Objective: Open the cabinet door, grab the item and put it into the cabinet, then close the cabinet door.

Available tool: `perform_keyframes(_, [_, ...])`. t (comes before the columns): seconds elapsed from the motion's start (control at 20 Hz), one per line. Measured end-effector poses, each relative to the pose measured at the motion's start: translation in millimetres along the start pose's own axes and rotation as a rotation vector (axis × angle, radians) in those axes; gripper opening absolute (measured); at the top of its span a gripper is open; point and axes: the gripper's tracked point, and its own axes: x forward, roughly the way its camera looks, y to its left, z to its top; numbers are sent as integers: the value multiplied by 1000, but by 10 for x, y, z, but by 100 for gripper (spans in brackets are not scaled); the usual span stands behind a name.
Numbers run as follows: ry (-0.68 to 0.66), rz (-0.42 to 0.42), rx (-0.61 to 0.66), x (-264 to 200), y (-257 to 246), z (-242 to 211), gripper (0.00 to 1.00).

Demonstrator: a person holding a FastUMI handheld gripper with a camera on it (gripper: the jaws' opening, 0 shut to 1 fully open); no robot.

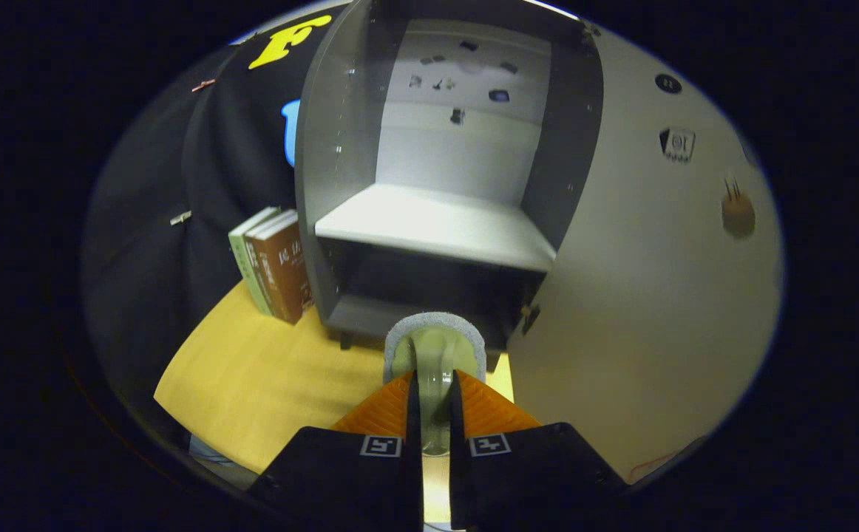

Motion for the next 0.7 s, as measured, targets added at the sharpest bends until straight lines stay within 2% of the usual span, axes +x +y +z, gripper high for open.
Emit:
perform_keyframes(0.25, [-146,-18,-23,201,-180,1041,18])
perform_keyframes(0.4, [-206,-4,11,449,-184,1526,18])
perform_keyframes(0.7, [-201,10,100,1191,-168,1877,18])
